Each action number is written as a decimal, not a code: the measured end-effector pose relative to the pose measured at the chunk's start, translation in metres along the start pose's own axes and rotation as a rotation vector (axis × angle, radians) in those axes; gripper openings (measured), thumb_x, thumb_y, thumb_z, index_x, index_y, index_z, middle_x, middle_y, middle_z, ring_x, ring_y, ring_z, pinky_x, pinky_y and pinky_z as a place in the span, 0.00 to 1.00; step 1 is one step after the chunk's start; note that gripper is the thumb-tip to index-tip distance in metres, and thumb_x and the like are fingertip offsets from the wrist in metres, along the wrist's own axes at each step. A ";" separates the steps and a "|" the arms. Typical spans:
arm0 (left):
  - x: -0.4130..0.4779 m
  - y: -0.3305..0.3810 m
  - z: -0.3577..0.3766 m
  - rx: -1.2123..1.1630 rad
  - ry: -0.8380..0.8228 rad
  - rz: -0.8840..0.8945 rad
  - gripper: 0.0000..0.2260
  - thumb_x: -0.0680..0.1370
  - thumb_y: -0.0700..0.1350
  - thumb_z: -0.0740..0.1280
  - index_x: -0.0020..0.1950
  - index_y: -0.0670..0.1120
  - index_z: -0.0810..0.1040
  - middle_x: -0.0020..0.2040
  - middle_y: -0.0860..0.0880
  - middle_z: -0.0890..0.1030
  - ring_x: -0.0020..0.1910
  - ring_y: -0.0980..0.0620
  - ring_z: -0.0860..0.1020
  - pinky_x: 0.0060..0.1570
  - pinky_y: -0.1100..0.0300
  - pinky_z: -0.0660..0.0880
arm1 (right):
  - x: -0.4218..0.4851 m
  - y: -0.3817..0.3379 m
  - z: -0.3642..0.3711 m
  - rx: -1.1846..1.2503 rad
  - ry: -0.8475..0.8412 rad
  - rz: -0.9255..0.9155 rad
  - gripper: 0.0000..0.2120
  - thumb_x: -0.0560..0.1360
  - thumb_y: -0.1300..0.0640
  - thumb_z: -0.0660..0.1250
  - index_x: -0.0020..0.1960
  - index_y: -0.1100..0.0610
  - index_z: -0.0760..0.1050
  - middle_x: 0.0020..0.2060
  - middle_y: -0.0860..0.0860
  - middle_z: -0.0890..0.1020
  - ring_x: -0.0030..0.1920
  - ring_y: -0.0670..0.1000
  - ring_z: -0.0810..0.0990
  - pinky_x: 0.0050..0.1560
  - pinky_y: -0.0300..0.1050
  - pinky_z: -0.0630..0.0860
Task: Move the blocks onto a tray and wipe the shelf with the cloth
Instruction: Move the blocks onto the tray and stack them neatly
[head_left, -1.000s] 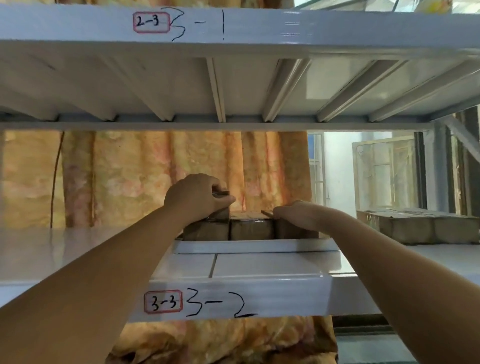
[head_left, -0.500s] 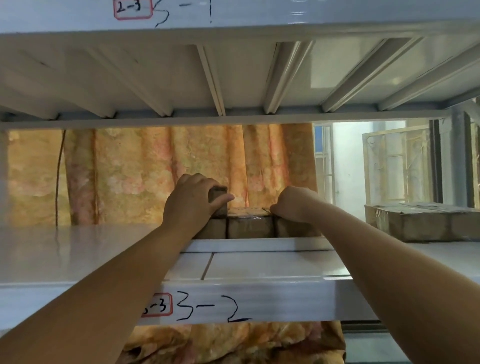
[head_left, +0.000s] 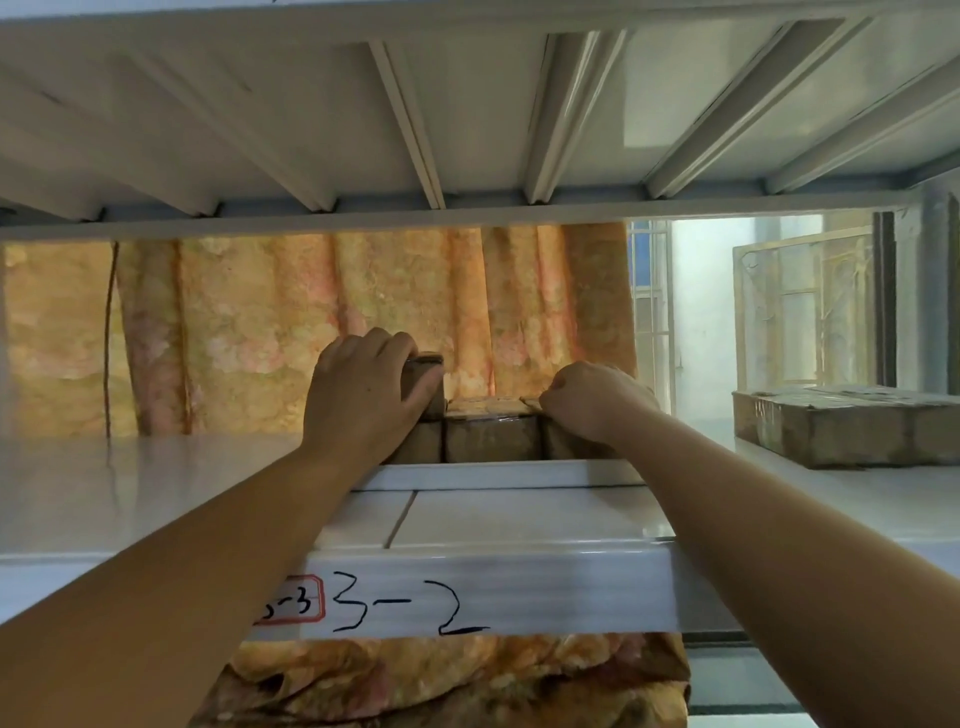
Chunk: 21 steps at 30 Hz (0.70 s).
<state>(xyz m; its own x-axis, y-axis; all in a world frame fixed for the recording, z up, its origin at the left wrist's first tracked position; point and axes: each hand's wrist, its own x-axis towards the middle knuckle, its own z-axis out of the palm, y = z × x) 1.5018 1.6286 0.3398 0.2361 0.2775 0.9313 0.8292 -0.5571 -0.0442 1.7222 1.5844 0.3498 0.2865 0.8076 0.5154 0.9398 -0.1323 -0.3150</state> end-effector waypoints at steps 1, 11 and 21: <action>-0.001 0.001 0.000 0.009 0.008 0.002 0.13 0.76 0.54 0.62 0.47 0.44 0.75 0.42 0.46 0.77 0.43 0.43 0.75 0.54 0.49 0.68 | 0.000 0.000 0.001 0.003 0.009 0.009 0.15 0.71 0.48 0.58 0.50 0.52 0.77 0.49 0.52 0.79 0.47 0.55 0.76 0.41 0.47 0.69; -0.004 -0.003 -0.006 -0.010 0.019 0.033 0.15 0.77 0.52 0.62 0.60 0.46 0.75 0.58 0.47 0.80 0.60 0.44 0.73 0.66 0.47 0.62 | -0.003 0.002 0.001 0.051 0.143 0.013 0.34 0.74 0.31 0.42 0.37 0.56 0.73 0.40 0.55 0.80 0.42 0.57 0.78 0.41 0.48 0.71; 0.015 0.049 -0.013 -0.157 -0.010 0.369 0.15 0.72 0.36 0.64 0.58 0.40 0.77 0.66 0.40 0.74 0.64 0.40 0.72 0.64 0.46 0.67 | -0.023 0.018 -0.026 0.070 0.413 -0.030 0.30 0.77 0.35 0.43 0.34 0.54 0.71 0.40 0.57 0.80 0.46 0.59 0.77 0.44 0.50 0.74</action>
<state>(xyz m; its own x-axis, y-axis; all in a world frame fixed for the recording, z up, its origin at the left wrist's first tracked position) 1.5394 1.5953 0.3564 0.5095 0.0433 0.8594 0.6000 -0.7338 -0.3187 1.7374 1.5485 0.3536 0.3235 0.5107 0.7966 0.9380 -0.0619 -0.3412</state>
